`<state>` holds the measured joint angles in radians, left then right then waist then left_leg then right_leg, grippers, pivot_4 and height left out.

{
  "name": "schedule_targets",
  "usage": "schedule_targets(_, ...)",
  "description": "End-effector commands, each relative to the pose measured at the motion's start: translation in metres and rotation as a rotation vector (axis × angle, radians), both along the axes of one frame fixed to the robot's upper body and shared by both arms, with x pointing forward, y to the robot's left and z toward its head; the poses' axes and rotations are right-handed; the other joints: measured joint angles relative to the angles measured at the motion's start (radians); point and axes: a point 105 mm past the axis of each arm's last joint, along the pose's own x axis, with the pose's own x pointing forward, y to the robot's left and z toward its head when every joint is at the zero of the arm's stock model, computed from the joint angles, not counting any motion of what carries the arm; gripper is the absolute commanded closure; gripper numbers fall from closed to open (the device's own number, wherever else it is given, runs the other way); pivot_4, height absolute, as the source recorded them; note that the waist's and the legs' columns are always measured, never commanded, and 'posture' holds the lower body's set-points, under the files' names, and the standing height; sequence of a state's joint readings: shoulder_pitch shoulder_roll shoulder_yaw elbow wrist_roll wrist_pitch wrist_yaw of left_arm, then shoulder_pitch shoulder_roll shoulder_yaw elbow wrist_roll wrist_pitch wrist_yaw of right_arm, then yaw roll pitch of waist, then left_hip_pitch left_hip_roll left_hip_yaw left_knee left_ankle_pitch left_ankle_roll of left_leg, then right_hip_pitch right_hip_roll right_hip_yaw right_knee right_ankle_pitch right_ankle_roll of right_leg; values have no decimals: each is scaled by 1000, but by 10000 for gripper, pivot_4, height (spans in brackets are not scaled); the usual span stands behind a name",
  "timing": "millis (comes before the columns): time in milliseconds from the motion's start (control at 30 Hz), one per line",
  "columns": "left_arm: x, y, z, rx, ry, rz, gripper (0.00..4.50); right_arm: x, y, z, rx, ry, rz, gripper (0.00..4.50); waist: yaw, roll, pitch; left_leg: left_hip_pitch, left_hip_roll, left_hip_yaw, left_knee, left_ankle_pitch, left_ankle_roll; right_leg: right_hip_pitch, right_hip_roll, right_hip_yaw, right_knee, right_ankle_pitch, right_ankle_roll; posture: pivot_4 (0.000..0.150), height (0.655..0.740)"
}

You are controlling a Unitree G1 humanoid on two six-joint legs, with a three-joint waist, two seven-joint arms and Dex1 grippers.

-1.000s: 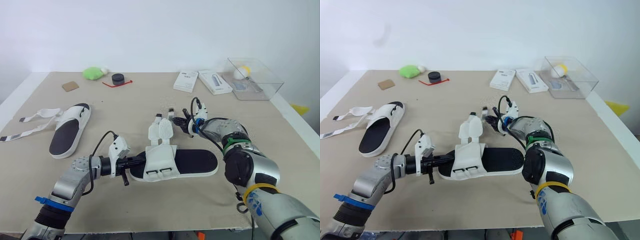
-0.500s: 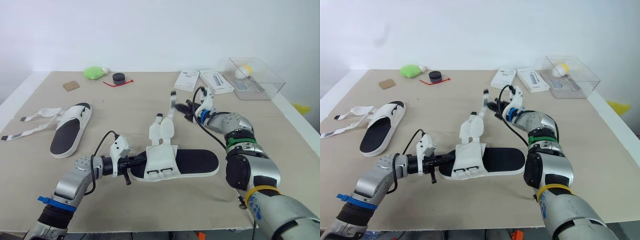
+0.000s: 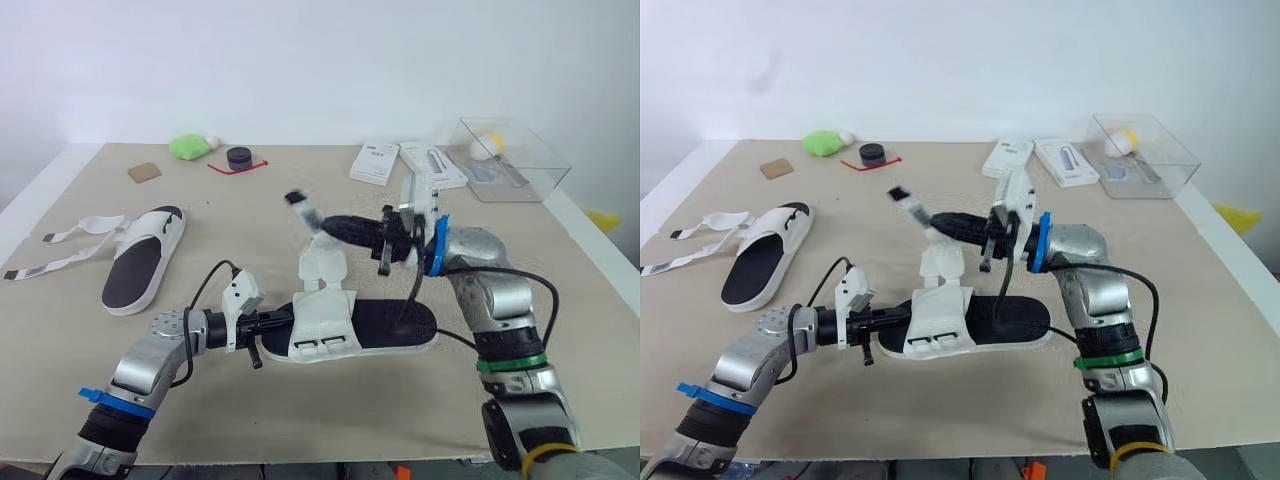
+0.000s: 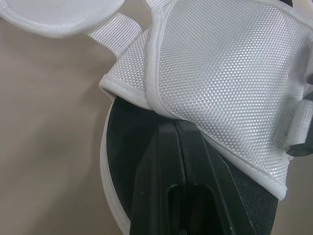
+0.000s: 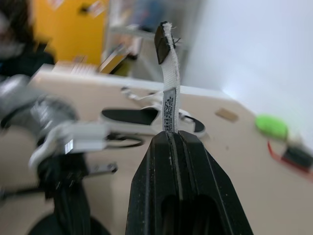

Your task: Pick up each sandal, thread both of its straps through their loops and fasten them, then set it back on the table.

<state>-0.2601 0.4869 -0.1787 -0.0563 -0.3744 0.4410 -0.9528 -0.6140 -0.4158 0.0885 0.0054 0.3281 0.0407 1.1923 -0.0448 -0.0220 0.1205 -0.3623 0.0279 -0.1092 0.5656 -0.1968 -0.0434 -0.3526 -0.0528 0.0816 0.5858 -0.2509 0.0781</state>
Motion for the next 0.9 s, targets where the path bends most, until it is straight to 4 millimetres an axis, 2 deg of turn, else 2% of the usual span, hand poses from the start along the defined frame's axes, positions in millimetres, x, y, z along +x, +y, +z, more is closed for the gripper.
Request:
schedule_targets(33,0,3,-11,31,38,11,45000,-31,5,-11,-158,-378,155,44818,0,-1,0,0,0,0,0,0,0,0,0,0,0,0,0,1500,7400)
schedule_targets(133,1,3,-11,28,38,12,45000,-50,1,-35,-279,-619,304,44818,0,-1,0,0,0,0,0,0,-1,1,0,0,-1,0,0,1500,7400)
schedule_targets(200,0,2,-11,26,39,13,45000,-58,-1,-42,-295,-694,364,44818,0,-2,1,1,0,1,0,0,-1,2,0,0,-1,0,0,1500,7400)
schedule_targets(300,-1,2,-12,24,42,13,45000,-72,-4,-51,-303,-777,446,44818,1,-2,1,1,0,0,0,0,-1,3,0,0,-1,0,0,1500,7400)
schedule_targets(433,-2,2,-13,24,48,11,45000,-78,-10,-57,-330,-775,474,44818,1,-2,0,2,0,0,0,0,-1,4,-1,0,-1,-1,-1,1500,7400)
schedule_targets(467,-2,2,-14,24,49,9,45000,-79,-11,-58,-338,-756,472,38398,2,-2,0,2,0,0,0,0,-1,4,-1,0,-1,-1,-1,1500,7400)
schedule_targets(500,-3,1,-14,24,49,9,45000,-80,-13,-58,-342,-743,471,35467,2,-3,0,2,0,0,0,0,-1,4,-1,0,-1,-2,-1,1500,7400)
schedule_targets(633,-4,1,-14,22,53,6,45000,-91,-24,-55,-372,-634,439,16009,12,-4,0,2,0,0,0,0,-1,4,-2,0,-1,-2,-2,1500,7400)
schedule_targets(667,-5,1,-15,22,54,6,45000,-92,-26,-55,-380,-619,435,9099,13,-3,0,2,0,0,0,0,-1,4,-2,0,-1,-2,-2,1500,7400)
schedule_targets(733,-5,2,-16,23,58,5,45000,-92,-36,-55,-405,-443,364,680,18,-3,0,2,0,1,0,0,-1,4,-3,0,-1,-4,-2,1500,7400)
schedule_targets(833,-5,2,-17,23,63,4,45000,-94,-45,-50,-352,-34,228,680,24,-4,-1,2,0,1,0,-1,-3,3,-4,0,-2,-5,-2,1500,7400)
schedule_targets(900,-5,2,-18,23,65,3,45000,-104,-48,-49,-325,298,182,680,23,-2,-3,2,0,2,0,-3,-5,3,-5,0,-2,-6,-2,1500,7400)
